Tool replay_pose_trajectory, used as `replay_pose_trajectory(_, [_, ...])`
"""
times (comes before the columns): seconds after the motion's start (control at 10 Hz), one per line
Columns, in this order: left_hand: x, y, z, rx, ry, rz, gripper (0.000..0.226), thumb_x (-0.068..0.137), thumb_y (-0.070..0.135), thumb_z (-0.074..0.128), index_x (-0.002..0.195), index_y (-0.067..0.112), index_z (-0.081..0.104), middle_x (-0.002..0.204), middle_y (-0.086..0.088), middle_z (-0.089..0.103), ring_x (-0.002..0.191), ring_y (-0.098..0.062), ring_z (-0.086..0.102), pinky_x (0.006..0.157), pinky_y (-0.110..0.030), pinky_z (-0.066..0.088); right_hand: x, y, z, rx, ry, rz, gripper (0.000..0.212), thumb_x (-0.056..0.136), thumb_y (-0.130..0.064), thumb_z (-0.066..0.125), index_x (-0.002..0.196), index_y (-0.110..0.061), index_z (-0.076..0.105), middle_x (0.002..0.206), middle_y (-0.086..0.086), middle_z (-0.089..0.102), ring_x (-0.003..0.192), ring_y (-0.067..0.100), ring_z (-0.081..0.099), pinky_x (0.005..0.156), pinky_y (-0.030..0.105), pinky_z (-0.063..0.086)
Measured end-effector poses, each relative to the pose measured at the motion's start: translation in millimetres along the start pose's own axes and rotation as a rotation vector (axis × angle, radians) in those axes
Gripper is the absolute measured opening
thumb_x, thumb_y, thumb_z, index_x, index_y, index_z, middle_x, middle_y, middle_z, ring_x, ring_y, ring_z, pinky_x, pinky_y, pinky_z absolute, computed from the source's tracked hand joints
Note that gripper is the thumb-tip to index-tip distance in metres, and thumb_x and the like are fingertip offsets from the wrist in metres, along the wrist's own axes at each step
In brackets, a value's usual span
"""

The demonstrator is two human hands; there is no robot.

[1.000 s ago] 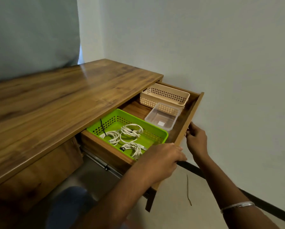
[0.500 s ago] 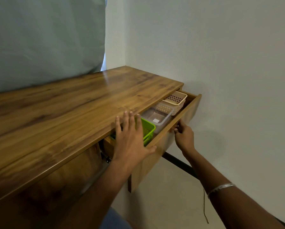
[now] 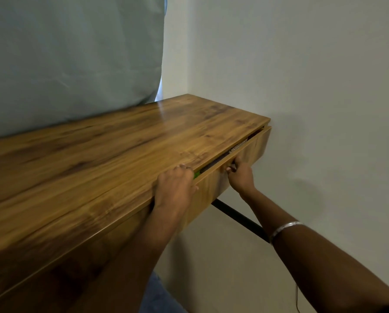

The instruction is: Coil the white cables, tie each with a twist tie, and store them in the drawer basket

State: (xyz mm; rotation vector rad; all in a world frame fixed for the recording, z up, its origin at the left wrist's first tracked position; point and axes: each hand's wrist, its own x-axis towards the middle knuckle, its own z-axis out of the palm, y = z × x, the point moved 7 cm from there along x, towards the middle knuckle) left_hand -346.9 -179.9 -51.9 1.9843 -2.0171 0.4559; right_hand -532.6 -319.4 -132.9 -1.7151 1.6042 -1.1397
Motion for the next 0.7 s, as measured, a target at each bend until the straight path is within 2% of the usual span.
replay_pose_trajectory(0.1, [4, -5, -7, 0.064, -0.005, -0.016, 0.025, 0.098, 0.031, 0.066, 0.121, 0.021, 0.067, 0.113, 0.001, 0.073, 0.101, -0.018, 0.072, 0.079, -0.032, 0.051, 11, -7, 13, -0.014, -0.034, 0.018, 0.042, 0.101, -0.009, 0.055, 0.142, -0.010, 0.048, 0.127, 0.011, 0.065, 0.114, 0.030, 0.065, 0.091, 0.043, 0.057])
replay_pose_trajectory(0.2, [5, -5, -8, 0.099, -0.009, -0.019, 0.017, 0.099, 0.018, 0.065, 0.115, 0.021, 0.070, 0.106, 0.001, 0.076, 0.094, -0.017, 0.074, 0.073, -0.030, 0.053, 16, -12, 18, -0.060, -0.043, 0.028, 0.039, 0.100, -0.012, 0.057, 0.138, -0.008, 0.049, 0.121, 0.013, 0.067, 0.109, 0.031, 0.066, 0.087, 0.043, 0.057])
replay_pose_trajectory(0.3, [5, 2, -7, 0.134, 0.004, 0.018, 0.024, 0.098, 0.005, 0.059, 0.113, 0.020, 0.070, 0.107, 0.000, 0.075, 0.095, -0.018, 0.074, 0.075, -0.030, 0.053, 21, -16, 22, -0.104, -0.041, 0.035, 0.041, 0.100, -0.014, 0.058, 0.139, -0.005, 0.049, 0.125, 0.014, 0.065, 0.113, 0.033, 0.064, 0.086, 0.041, 0.054])
replay_pose_trajectory(0.4, [6, 3, -9, 0.120, 0.022, 0.045, 0.027, 0.099, 0.003, 0.056, 0.117, 0.019, 0.067, 0.112, -0.001, 0.073, 0.100, -0.018, 0.072, 0.078, -0.031, 0.053, 17, -15, 22, -0.100, -0.072, 0.030, 0.044, 0.100, -0.013, 0.058, 0.142, -0.006, 0.047, 0.134, 0.013, 0.062, 0.120, 0.031, 0.062, 0.090, 0.039, 0.052])
replay_pose_trajectory(0.5, [1, -2, -9, 0.036, 0.019, 0.052, 0.023, 0.103, 0.019, 0.056, 0.126, 0.022, 0.062, 0.118, 0.001, 0.071, 0.105, -0.019, 0.070, 0.081, -0.033, 0.051, 1, -32, 9, -0.102, 0.093, -0.044, 0.031, 0.095, -0.008, 0.058, 0.125, -0.009, 0.067, 0.120, 0.009, 0.073, 0.097, 0.021, 0.069, 0.079, 0.030, 0.052])
replay_pose_trajectory(0.6, [-5, -14, -14, -0.129, 0.001, 0.035, 0.034, 0.103, 0.039, 0.055, 0.134, 0.026, 0.057, 0.121, 0.002, 0.071, 0.107, -0.021, 0.069, 0.083, -0.036, 0.050, -23, -56, -4, -0.019, 0.364, -0.108, 0.026, 0.092, -0.008, 0.058, 0.108, -0.016, 0.078, 0.097, 0.002, 0.078, 0.077, 0.010, 0.064, 0.070, 0.025, 0.051])
replay_pose_trajectory(0.7, [-14, -52, -29, -0.326, 0.070, -0.089, 0.051, 0.100, 0.055, 0.051, 0.144, 0.029, 0.054, 0.126, -0.001, 0.072, 0.112, -0.026, 0.068, 0.087, -0.038, 0.054, -45, -106, 1, 0.137, 0.454, -0.320, 0.023, 0.092, -0.016, 0.059, 0.106, -0.024, 0.076, 0.098, -0.008, 0.076, 0.086, 0.006, 0.066, 0.078, 0.030, 0.057])
